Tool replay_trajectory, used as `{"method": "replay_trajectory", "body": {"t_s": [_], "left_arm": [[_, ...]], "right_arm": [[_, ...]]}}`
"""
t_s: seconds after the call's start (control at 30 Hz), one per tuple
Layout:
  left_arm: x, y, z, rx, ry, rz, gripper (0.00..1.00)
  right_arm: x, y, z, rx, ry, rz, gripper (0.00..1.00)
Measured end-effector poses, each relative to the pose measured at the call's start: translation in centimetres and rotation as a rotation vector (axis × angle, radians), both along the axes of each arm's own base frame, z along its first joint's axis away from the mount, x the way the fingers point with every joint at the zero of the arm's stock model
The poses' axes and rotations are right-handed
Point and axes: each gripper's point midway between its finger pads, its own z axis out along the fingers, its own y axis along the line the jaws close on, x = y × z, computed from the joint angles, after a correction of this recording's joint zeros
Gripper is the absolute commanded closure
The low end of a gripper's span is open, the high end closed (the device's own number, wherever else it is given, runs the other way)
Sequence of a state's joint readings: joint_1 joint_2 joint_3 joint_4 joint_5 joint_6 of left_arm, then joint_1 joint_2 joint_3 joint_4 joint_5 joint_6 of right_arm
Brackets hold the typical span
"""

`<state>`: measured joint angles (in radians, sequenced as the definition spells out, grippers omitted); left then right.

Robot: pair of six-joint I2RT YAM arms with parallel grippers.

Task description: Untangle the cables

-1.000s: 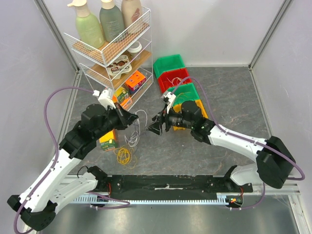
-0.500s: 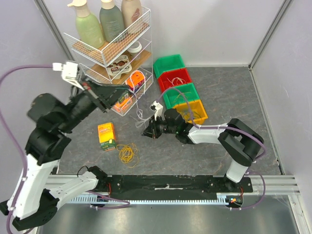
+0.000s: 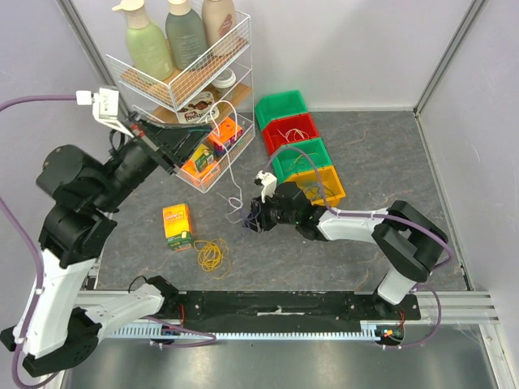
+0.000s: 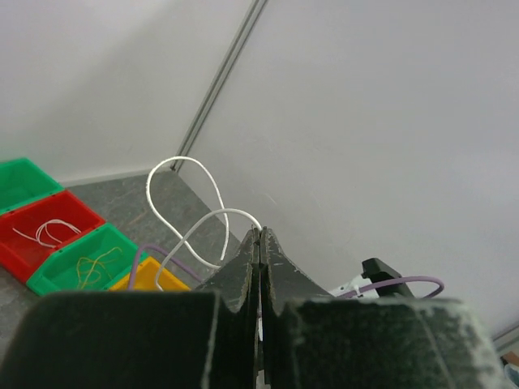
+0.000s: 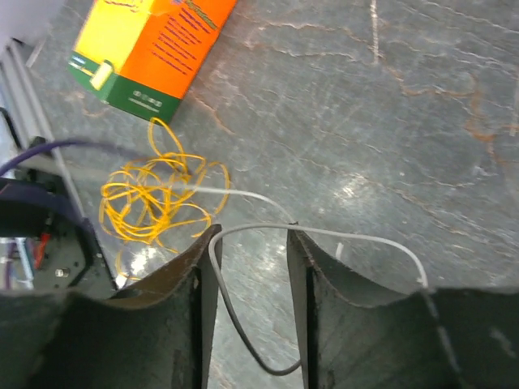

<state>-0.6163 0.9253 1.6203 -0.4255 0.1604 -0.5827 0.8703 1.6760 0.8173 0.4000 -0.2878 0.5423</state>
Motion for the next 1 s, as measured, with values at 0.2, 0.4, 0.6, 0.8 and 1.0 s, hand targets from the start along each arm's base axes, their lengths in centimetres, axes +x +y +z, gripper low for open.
{"method": "replay_trajectory", "body": {"t_s": [0.2, 0.4, 0.6, 0.8, 1.0], "left_arm": [[1.4, -1.2, 0.8, 0.019, 0.021, -0.011, 0.98], [-0.6, 0.2, 6.9, -0.075, -0.120, -0.010, 0.98], [-2.7, 2.5, 9.0, -0.143, -0.190, 0.029, 0.98], [-1.0, 1.9, 7.2, -0.121, -0.145, 0.053, 0.98], [0.7, 0.8, 4.9, -0.082, -0.090, 0.056, 0.98]], "right_arm": [[0.2, -1.6, -2.7, -0.108, 0.000, -0.025, 0.45], [-1.7, -4.0, -6.0, -0.188, 0.059, -0.028, 0.30], [-1.1, -5.2, -0.7, -0.162, -0.055, -0.061, 0.15], [0.7, -6.0, 11.5, -0.040, -0.307, -0.118, 0.07], [0.4, -5.7, 17.8, 0.031, -0.389, -0.090, 0.10]]}}
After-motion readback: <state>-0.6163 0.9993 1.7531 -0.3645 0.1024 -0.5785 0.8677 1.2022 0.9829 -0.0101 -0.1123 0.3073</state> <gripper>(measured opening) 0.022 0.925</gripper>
